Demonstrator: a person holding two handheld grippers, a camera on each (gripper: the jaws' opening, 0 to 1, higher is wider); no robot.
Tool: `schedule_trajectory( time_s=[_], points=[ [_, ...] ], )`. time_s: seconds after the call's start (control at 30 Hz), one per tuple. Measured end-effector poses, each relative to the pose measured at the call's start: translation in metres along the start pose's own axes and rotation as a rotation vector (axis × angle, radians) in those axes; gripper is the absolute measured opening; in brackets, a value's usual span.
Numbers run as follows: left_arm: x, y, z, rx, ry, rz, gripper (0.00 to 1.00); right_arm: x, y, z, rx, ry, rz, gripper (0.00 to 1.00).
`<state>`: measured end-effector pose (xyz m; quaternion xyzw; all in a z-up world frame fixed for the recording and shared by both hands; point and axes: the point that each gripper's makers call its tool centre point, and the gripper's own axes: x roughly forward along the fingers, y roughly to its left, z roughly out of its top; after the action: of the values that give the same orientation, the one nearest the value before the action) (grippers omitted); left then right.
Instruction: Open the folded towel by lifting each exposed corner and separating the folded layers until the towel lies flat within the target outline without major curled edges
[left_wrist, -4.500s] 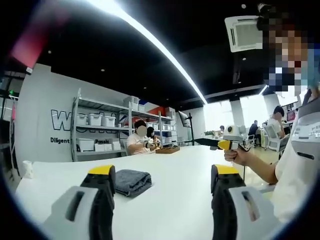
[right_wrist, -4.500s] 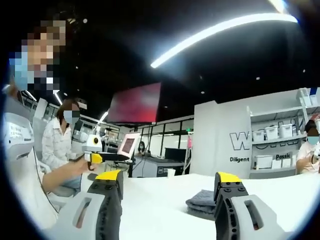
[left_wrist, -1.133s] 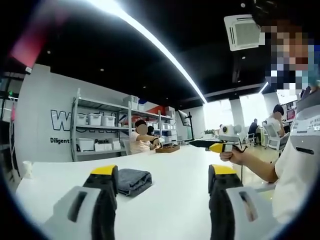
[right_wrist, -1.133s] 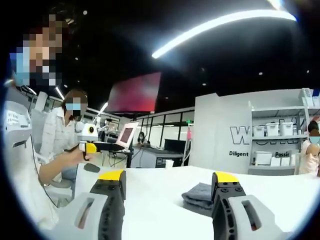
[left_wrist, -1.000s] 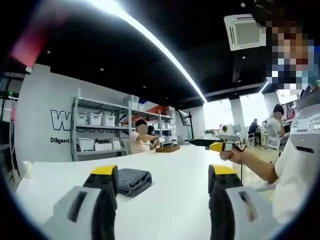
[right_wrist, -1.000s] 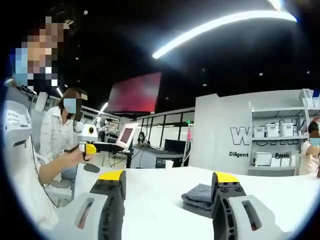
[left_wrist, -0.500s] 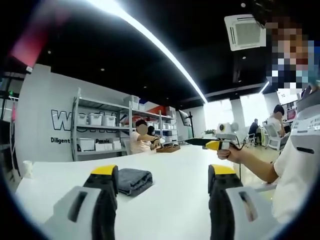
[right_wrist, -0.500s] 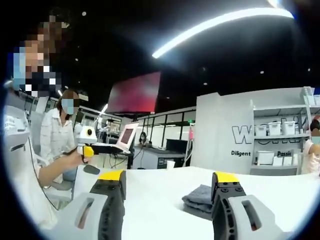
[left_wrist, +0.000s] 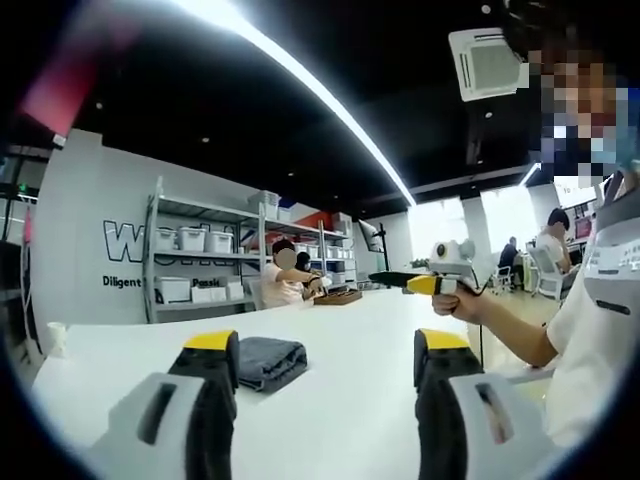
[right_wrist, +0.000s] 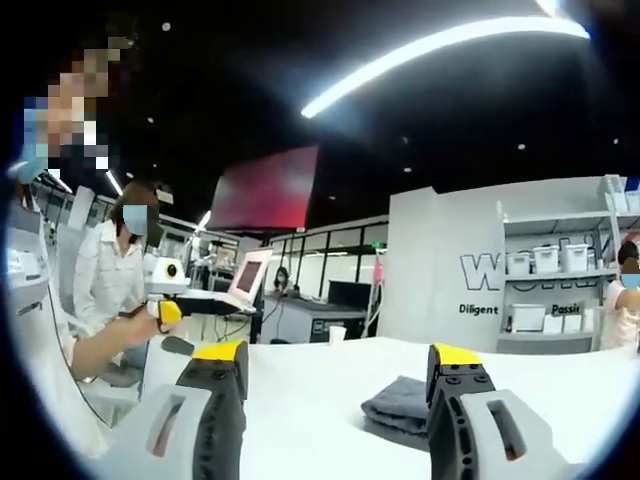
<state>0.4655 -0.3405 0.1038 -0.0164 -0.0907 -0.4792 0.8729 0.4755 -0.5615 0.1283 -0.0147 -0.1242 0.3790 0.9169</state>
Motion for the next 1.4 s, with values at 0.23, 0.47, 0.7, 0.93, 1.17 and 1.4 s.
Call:
schedule_trajectory(
  time_s=[0.23,0.47,0.7,0.93,1.17,1.4],
  points=[
    [-0.001,0.0,0.001,0.0,-0.003,0.002,0.7,0.001,0.003,-0.001,-0.001,0.002,0.006,0.71],
    [-0.001,-0.001,0.001,0.001,-0.001,0.001,0.7,0.006,0.005,-0.007,-0.019,0.02,0.016,0.7],
    [0.0,-0.002,0.0,0.004,0.004,0.001,0.69,0.013,0.001,-0.01,-0.042,0.033,0.02,0.7],
    [0.0,-0.004,0.002,0.005,-0.005,-0.011,0.66,0.025,-0.006,-0.013,-0.037,0.039,0.031,0.66],
    [-0.002,-0.004,0.004,0.012,-0.01,-0.011,0.66,0.039,-0.007,-0.015,-0.069,0.062,0.046,0.68],
    [-0.002,-0.003,0.006,0.004,-0.02,-0.009,0.67,0.048,-0.011,-0.016,-0.073,0.072,0.053,0.68]
  ],
)
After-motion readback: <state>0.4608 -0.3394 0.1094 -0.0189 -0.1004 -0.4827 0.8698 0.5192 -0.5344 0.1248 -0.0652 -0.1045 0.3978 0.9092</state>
